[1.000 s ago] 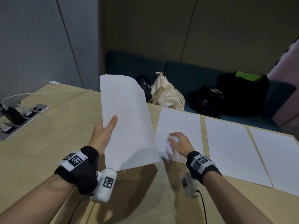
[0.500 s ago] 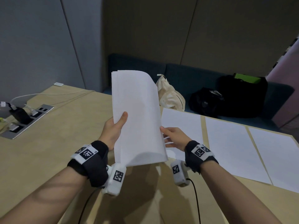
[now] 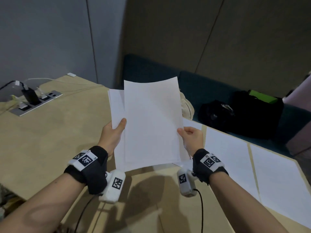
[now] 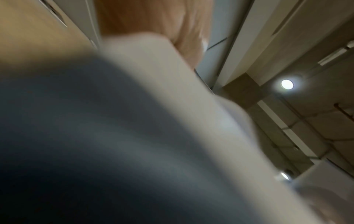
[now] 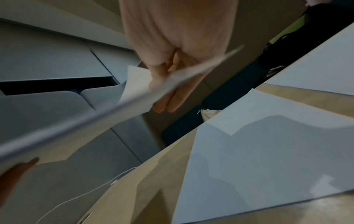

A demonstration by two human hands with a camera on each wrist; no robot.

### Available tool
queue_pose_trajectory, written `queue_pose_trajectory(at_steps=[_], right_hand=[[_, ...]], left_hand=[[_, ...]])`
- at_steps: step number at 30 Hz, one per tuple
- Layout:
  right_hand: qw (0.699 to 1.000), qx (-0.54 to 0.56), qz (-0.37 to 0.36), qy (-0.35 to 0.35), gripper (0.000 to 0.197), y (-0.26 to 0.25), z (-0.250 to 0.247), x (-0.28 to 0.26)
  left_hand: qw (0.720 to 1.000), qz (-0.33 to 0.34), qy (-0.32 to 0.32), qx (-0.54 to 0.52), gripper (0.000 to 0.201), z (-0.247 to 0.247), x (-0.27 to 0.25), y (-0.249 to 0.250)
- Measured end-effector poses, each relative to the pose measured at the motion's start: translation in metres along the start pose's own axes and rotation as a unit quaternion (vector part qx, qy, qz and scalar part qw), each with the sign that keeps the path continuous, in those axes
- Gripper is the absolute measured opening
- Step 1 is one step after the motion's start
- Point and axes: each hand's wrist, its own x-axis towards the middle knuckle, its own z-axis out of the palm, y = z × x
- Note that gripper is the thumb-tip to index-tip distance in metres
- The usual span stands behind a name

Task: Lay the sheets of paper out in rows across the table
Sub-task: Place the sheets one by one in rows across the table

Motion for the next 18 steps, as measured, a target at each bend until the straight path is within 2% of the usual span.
queue_pose_trajectory(at_steps=[4,8,13,18], right_hand=[[1.000,0.003,-0.015,0.017,0.015,0.003,0.011,0.005],[0.999,0.017,-0.023,0.023,0.008,-0.004,0.042,0.011],[1.000,-0.004,0.015,0.026,0.019,-0.005,0.104,0.029],[0.994,-0.027,0.086,0.065,0.043,-0.013,0.162,0.033]], left_hand=[[0.999,0.008,0.030,-0.022,0.030,-0.017,-0.005,0.004],[0.999,0.011,0.043,-0.031,0.024,-0.046,0.006,0.016],[0.998,0.002,0.047,-0.029,0.031,-0.092,0.038,0.036],[1.000,0.009,0.021,0.011,0.034,-0.142,0.073,0.054]])
